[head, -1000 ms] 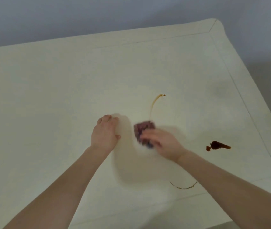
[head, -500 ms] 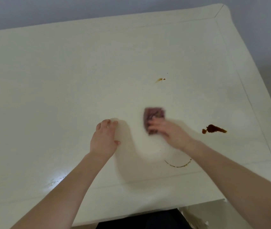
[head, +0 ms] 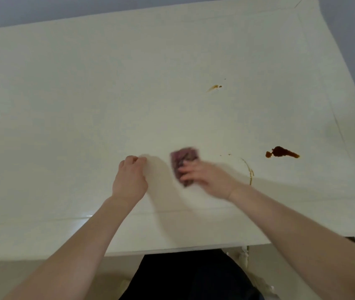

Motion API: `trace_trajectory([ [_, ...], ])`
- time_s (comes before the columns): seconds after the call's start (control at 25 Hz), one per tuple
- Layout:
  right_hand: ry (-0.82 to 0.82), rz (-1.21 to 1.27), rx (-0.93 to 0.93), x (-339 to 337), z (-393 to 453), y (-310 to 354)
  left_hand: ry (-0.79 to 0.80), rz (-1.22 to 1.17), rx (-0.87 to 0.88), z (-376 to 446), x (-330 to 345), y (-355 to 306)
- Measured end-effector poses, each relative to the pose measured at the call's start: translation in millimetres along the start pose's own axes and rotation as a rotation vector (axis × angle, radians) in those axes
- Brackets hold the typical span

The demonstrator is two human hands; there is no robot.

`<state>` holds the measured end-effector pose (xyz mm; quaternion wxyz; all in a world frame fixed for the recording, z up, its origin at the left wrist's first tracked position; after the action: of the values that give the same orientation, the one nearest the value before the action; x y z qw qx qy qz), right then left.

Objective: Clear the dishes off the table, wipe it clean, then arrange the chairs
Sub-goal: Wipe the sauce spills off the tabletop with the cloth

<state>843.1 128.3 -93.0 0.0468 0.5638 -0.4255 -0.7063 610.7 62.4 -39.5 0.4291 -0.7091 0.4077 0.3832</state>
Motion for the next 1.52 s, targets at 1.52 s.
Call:
trace_trajectory([
  [1.52,-0.239,-0.173,0.469,99.6,-61.2,143.8,-0.019,0.144,0.305,-51.2,38.8,-11.2],
])
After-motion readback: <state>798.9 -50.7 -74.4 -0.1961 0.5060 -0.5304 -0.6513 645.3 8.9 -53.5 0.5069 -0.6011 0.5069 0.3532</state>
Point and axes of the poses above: each hand's wrist, its own z-axis towards the middle knuckle, its own x-axis out of the palm, y = z × x, the point moved 1 cm from there along z, towards the middle knuckle, and after that the axes turned 6 degrees about x, right-handed, at the moved point
